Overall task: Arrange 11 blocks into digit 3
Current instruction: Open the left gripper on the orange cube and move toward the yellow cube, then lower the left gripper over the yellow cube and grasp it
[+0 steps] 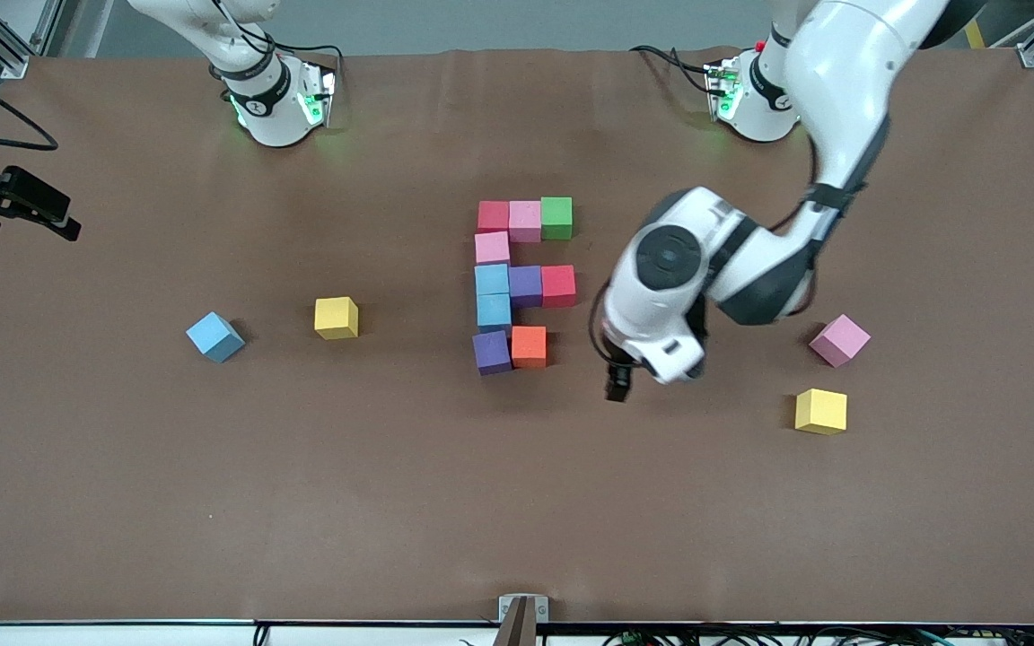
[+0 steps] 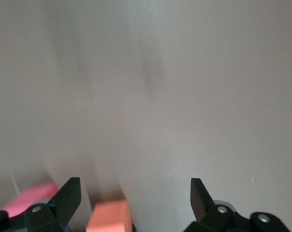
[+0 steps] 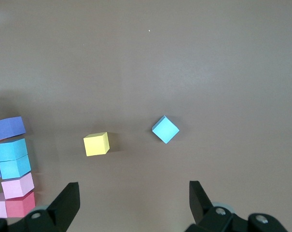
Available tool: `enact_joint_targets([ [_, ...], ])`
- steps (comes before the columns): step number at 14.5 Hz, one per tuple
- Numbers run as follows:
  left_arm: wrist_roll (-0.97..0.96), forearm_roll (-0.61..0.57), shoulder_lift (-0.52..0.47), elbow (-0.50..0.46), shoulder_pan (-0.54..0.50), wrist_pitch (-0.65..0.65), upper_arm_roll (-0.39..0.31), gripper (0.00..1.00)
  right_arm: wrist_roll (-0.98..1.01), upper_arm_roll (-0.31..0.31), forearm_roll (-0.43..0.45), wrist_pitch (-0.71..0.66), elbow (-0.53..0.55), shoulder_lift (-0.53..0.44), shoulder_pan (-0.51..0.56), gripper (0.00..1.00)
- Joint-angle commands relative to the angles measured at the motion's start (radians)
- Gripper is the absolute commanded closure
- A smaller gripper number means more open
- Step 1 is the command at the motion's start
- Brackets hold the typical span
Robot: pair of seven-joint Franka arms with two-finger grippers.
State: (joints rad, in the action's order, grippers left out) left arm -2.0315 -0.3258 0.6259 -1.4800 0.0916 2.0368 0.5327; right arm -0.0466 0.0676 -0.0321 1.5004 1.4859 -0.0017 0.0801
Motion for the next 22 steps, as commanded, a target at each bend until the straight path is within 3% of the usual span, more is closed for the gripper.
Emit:
enact_joint_targets([
  [1,0.220,0.016,-0.035,-0.028,-0.097,-0.078,0.023,0.00,0.002,0.003,0.001,0.008,0.025,-0.026,0.004,0.00],
  [9,0.891,-0.009,-0.020,-0.023,-0.317,-0.109,0.015,0.00,0.004,0.003,0.001,0.006,0.025,-0.024,0.004,0.00],
  [15,1.302,-0.117,0.072,-0.017,-0.430,0.003,0.003,0.00,0.004,0.003,0.001,0.008,0.025,-0.024,0.003,0.00],
  [22,1.707,-0.125,0.117,-0.020,-0.458,0.109,-0.031,0.01,0.004,0.003,0.001,0.008,0.025,-0.024,0.003,0.00],
])
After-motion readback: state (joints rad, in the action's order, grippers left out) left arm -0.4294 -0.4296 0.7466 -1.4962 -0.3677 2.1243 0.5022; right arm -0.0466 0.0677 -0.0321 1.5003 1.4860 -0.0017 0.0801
